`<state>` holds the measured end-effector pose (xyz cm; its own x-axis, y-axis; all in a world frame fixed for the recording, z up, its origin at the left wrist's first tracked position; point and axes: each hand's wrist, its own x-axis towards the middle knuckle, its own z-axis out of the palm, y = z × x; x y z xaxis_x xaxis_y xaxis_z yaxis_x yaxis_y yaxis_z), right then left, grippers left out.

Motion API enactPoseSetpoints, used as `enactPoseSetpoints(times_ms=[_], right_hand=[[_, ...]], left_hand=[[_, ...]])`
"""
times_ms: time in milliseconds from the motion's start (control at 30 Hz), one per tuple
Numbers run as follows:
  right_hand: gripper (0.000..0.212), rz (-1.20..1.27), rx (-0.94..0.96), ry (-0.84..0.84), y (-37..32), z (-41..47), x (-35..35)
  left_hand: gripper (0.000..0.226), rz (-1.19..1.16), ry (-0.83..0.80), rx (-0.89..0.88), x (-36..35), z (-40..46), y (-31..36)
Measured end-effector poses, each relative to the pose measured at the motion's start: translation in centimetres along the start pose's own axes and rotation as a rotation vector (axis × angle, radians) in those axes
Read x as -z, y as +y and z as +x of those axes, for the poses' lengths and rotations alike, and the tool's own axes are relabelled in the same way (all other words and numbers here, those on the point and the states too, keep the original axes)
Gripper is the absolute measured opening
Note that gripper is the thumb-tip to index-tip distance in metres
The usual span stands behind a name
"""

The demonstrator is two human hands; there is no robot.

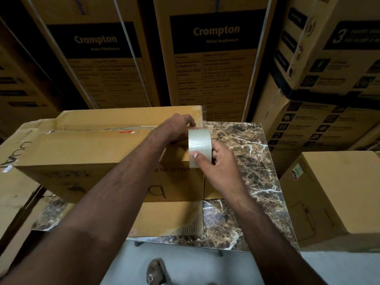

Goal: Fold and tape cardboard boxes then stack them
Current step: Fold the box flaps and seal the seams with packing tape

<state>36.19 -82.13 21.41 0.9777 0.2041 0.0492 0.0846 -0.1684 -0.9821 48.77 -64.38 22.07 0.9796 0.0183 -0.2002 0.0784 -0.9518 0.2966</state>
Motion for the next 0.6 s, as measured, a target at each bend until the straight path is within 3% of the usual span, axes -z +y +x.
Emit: enactPoseSetpoints(times_ms=[100, 200, 300, 433, 600], right_hand=[[0.027, -0.055, 0.023, -0.024, 0.1, -0.8, 0.1], [0.025, -0.043, 0.028, 0.066, -0.1, -1.4, 0.4], [0.023, -0.014, 0.032, 0.072, 0.2, -3.2, 0.4], [0.016, 0.007, 0.015, 0.093, 0.7, -5.4, -0.1], [0.009, -0.014, -0.025, 0.162, 1.3, -8.0, -2.0]], left_hand=[[0.048, 0.019, -0.031, 0.042, 0.0, -0.6, 0.1], [0.048, -0.004, 0.012, 0.118, -1.1, -1.1, 1.0], [0.064, 0.041, 0.138, 0.075, -1.7, -2.5, 1.2], [0.051, 0.077, 0.255, -0.017, -1.7, -3.7, 1.2], [0.05, 0.136, 0.195, 0.007, -1.8, -5.4, 1.5]])
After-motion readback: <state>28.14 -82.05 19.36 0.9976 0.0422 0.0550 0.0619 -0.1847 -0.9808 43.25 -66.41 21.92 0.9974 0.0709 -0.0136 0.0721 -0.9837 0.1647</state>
